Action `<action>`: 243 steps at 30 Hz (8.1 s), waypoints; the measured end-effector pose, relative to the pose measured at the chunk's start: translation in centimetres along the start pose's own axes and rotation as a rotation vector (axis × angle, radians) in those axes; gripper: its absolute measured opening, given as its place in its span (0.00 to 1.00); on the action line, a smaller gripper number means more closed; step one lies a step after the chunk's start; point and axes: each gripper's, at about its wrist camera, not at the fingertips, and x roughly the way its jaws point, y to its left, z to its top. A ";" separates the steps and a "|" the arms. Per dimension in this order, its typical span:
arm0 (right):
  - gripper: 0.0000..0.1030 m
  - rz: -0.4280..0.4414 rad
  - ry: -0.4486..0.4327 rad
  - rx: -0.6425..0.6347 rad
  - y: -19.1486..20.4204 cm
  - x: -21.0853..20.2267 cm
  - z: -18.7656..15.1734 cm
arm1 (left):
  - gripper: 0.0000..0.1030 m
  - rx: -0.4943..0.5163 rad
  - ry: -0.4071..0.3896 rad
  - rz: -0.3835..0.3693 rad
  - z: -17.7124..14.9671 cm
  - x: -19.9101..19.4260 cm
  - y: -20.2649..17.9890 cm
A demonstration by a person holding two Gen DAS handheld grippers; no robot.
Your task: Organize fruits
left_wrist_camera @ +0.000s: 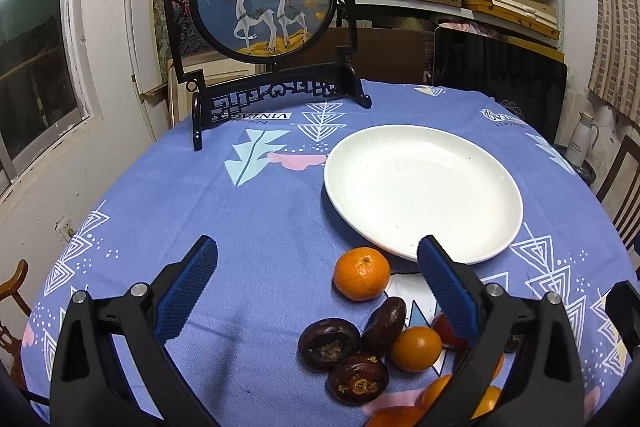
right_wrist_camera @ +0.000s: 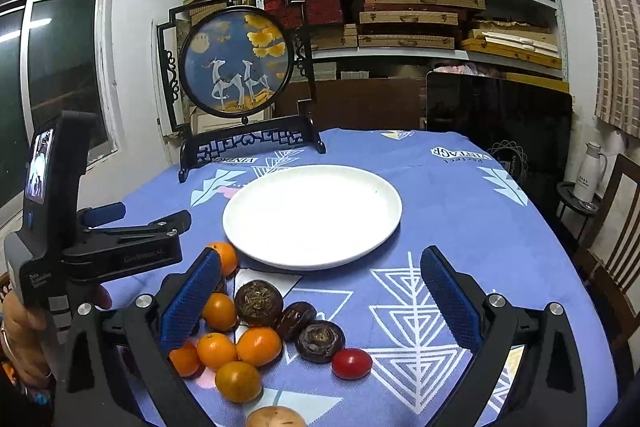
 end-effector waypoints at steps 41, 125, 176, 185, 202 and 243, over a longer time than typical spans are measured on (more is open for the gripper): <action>0.87 0.228 0.408 -0.214 2.2 0.0 -7.9 | 0.95 0.344 0.251 -0.327 -10.7 -3.2 0.8; 0.76 0.151 0.318 -0.299 -1.4 3.8 1.7 | 0.88 0.337 0.148 -0.268 -1.6 -2.1 -1.1; 0.37 0.316 0.471 -0.257 3.4 3.7 -6.3 | 0.43 0.319 0.290 -0.433 -9.0 -1.8 -0.7; 0.37 0.305 0.373 -0.240 2.1 2.4 -2.8 | 0.43 0.306 0.198 -0.408 -4.9 -3.4 -0.6; 0.37 0.265 0.193 -0.208 0.2 8.4 8.7 | 0.43 0.239 0.102 -0.298 7.3 3.3 -5.1; 0.69 0.160 0.274 -0.146 -1.9 16.8 9.7 | 0.63 0.284 0.192 -0.121 8.0 10.2 -7.0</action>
